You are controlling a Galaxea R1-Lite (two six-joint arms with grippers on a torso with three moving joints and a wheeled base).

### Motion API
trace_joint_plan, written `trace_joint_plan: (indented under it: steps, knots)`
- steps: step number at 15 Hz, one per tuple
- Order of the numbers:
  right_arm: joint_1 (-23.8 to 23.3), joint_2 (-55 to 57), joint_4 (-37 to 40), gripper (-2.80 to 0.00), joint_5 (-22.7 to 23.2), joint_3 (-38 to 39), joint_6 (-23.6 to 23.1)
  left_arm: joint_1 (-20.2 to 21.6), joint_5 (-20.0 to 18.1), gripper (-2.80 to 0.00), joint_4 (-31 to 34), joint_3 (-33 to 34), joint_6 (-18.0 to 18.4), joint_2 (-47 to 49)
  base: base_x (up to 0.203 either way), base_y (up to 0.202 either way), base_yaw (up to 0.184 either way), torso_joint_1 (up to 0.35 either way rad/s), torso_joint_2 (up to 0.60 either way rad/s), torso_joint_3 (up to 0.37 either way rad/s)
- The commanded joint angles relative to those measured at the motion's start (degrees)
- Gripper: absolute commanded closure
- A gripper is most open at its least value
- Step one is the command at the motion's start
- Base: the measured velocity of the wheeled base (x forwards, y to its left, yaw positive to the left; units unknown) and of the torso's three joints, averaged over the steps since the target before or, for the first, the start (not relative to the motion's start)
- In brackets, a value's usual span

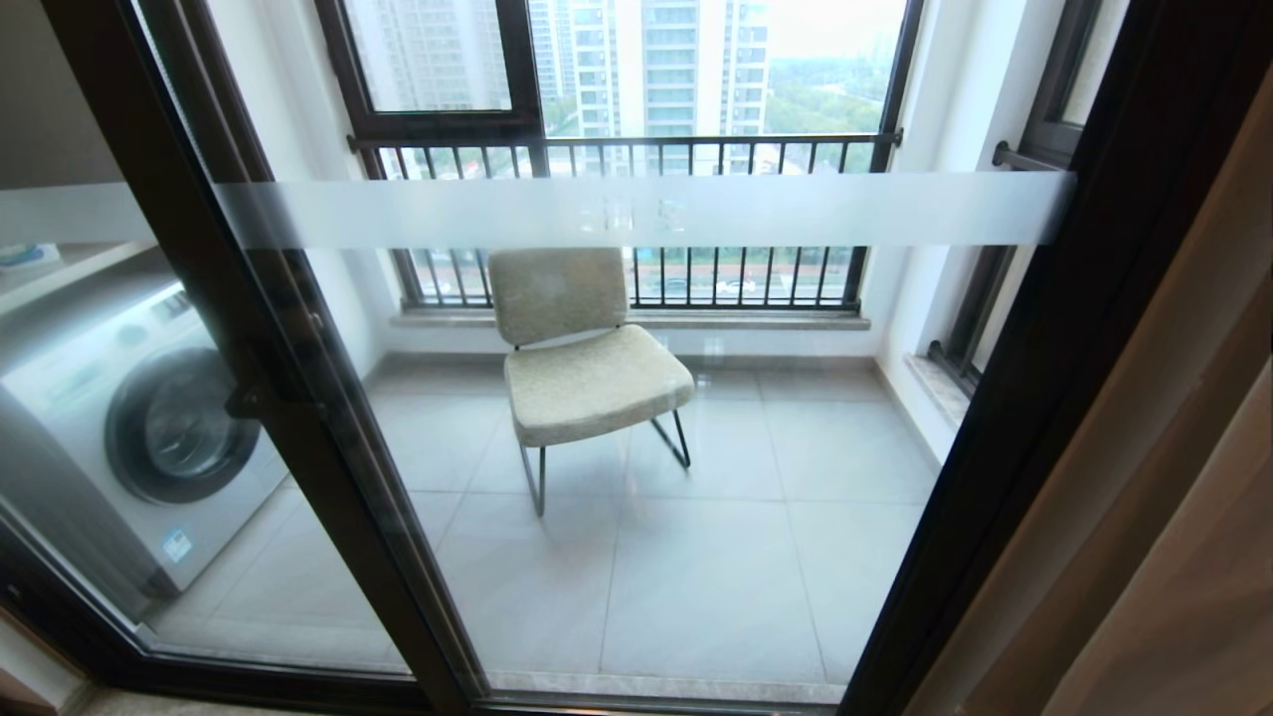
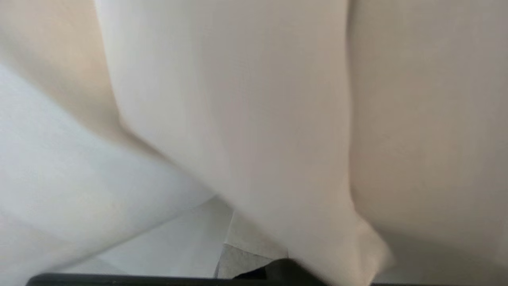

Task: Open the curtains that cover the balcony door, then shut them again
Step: Close the inner curtains on both sides

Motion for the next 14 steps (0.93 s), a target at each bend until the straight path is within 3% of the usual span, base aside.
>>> trace_joint_plan:
  steps: [1, 6, 14]
  knots:
    - [4.1, -5.0, -0.1, 0.00, 0.0, 3.8, 0.0, 0.0, 0.0, 0.00, 0.0, 0.0, 0.0, 0.0, 0.000, 0.000, 0.000, 0.000, 0.00, 0.000]
    - [8.6, -8.1, -0.7, 0.00, -0.2, 11.0, -0.6, 0.0, 0.0, 0.00, 0.0, 0.0, 0.0, 0.0, 0.000, 0.000, 0.000, 0.000, 0.00, 0.000]
    - [9.2, -7.6, -0.4, 0.00, -0.2, 11.8, -0.7, 0.0, 0.0, 0.00, 0.0, 0.0, 0.0, 0.0, 0.000, 0.000, 0.000, 0.000, 0.00, 0.000]
